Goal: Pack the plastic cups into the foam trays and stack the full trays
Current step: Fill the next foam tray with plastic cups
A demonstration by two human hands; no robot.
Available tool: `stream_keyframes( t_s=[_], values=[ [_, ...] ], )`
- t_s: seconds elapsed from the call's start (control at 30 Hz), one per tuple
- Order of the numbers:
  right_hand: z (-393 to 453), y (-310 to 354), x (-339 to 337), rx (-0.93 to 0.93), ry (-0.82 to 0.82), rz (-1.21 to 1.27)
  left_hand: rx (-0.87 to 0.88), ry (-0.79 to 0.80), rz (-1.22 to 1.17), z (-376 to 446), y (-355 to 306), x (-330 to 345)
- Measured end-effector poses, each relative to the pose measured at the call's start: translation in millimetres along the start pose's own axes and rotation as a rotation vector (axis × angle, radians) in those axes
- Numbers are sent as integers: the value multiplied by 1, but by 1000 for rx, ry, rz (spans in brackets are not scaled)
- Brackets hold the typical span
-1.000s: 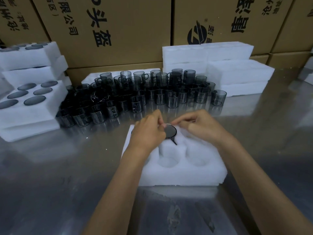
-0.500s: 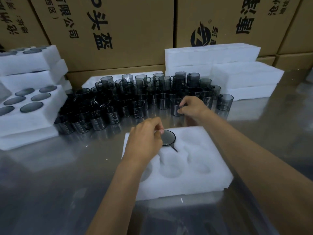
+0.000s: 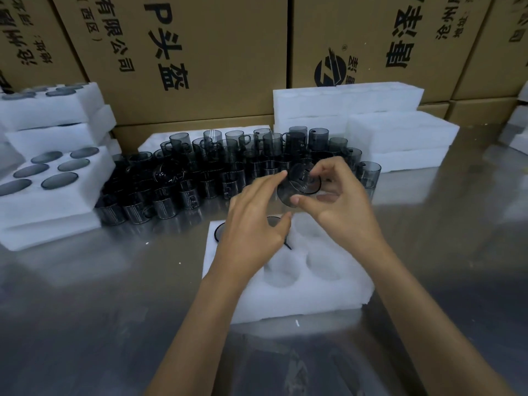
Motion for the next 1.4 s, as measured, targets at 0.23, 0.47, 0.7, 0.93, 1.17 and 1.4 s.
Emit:
stream_keyframes(
  t_s=[0.23,0.47,0.7,0.93,1.17,1.4],
  values=[
    [-26,10,-2,48,-32,159,102,-172,-30,-8,-23,-9],
    [-16,-8,-35,60,-71,60,-74,4,-254,-3,-2,5],
    [-14,-42,-39,256,76,67,-144,215,-152,-8,10,37],
    [-21,-55,-27,352,214,59,-110,232,-124,-4,12,44],
    [-19,-58,-26,313,191,27,-103,241,-99,-7,8,44],
    [-20,-59,-25,298,270,17,-118,257,-20,-9,8,44]
  ],
)
Point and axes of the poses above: each hand's wrist, its own z-axis towards the middle knuckle, its own x-axis out of the palm, y = z × x, the point moved 10 cm from there along z, towards the middle knuckle, and after that the axes turned 1 degree about y, right-handed, at the moved point
